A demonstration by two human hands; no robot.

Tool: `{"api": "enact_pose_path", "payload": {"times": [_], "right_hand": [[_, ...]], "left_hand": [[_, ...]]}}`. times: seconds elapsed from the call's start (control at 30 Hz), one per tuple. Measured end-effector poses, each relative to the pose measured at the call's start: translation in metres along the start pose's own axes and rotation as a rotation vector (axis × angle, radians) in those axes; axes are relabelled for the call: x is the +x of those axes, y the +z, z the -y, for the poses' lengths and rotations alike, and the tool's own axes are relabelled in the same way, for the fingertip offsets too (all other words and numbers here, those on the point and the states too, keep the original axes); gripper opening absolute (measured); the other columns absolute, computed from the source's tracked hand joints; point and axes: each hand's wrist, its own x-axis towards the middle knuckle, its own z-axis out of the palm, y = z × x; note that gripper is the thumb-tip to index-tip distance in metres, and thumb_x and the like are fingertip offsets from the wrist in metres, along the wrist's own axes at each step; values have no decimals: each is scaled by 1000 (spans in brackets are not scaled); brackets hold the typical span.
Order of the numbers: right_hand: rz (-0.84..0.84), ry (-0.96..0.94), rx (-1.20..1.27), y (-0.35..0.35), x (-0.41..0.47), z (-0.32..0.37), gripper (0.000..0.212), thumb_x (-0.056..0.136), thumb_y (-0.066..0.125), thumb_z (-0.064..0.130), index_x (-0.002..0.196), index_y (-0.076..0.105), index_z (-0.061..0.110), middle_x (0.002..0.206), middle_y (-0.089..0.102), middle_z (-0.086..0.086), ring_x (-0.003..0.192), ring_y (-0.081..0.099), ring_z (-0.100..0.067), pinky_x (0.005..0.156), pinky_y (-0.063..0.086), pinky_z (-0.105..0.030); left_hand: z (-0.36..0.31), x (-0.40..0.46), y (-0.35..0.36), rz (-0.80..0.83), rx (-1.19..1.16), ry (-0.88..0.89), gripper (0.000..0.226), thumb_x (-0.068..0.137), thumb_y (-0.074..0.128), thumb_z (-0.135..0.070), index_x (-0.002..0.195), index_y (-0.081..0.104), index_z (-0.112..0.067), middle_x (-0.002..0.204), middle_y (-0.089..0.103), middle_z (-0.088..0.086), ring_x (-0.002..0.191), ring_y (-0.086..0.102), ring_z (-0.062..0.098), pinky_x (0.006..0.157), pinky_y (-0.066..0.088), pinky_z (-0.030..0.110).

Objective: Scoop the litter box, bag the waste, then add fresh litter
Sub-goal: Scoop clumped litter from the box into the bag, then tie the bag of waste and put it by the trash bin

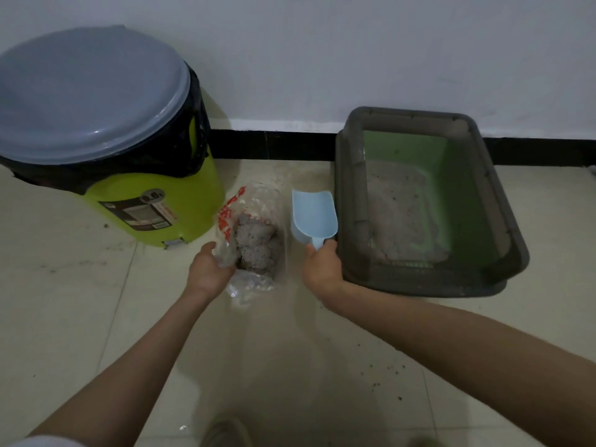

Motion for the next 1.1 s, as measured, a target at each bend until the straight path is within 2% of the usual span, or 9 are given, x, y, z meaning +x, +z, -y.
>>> {"api": "enact_pose_path", "payload": {"times": [0.13, 0.23, 0.4, 0.6, 0.77, 0.9, 0.97, 1.0, 1.1], "right_hand": [[21, 72, 73, 22, 19, -25, 12, 99, 38, 22, 105, 31, 14, 97, 40, -7, 92, 38, -17, 78, 30, -26], [1, 132, 80, 39, 29, -45, 9, 99, 39, 16, 103, 35, 10, 86, 40, -4, 90, 39, -19, 76, 28, -26], [25, 146, 43, 47, 38, -58, 31, 98, 40, 14, 125, 42, -2, 120, 54, -19, 111, 52, -33, 79, 35, -29], [113, 239, -33, 40, 49, -59, 33, 93, 43, 11, 124, 48, 2, 127, 55, -17, 114, 53, -33, 78, 35, -27], [81, 44, -213, 28, 30, -45, 25, 97, 39, 13, 111, 55, 0, 118, 57, -17, 109, 54, -32, 81, 39, -29], [91, -94, 30, 25, 13, -25, 26, 101, 35, 25, 80, 45, 12, 83, 49, -2, 85, 45, -21, 71, 29, -24], [124, -46, 128, 24, 19, -8, 32, 100, 38, 35, 114, 52, 10, 106, 53, -2, 104, 50, -23, 87, 37, -29], [128, 16, 163, 24, 27, 0, 51, 98, 39, 41, 137, 38, 8, 127, 49, -5, 119, 47, -24, 96, 37, -31], [173, 158, 320, 30, 53, 24, 79, 93, 43, 52, 152, 9, 13, 152, 27, -6, 135, 35, -27, 109, 35, -38]], "left_hand": [[6, 7, 2, 20, -29, -19, 59, 82, 66, -11, 134, 40, -4, 126, 53, 20, 113, 51, 35, 87, 41, 34], [8, 11, 5, 19, -48, -17, 44, 82, 66, -12, 121, 49, -2, 121, 54, 19, 109, 52, 33, 79, 38, 31], [12, 15, 6, -10, -67, -36, 34, 84, 65, -17, 110, 54, 0, 114, 56, 18, 103, 52, 32, 74, 34, 28], [10, 14, 9, 6, -131, -48, 31, 84, 65, -18, 109, 56, -3, 104, 53, 7, 100, 52, 27, 76, 36, 28], [13, 17, 5, -11, -209, -46, 13, 84, 64, -16, 91, 61, -6, 94, 63, 17, 88, 59, 36, 74, 45, 39], [15, 15, -4, -60, -286, -36, 12, 86, 61, -18, 82, 61, -8, 84, 62, 14, 79, 62, 34, 81, 50, 44], [17, 15, -8, -77, -333, -31, 13, 86, 60, -18, 77, 61, -9, 77, 62, 13, 74, 61, 31, 81, 53, 49], [18, 16, -11, -84, -364, -29, 13, 86, 60, -16, 73, 61, -11, 73, 62, 12, 73, 62, 31, 81, 53, 51], [18, 14, -19, -97, -467, -29, 18, 87, 58, -9, 69, 60, -14, 66, 60, 9, 64, 59, 28, 79, 54, 51]]}}
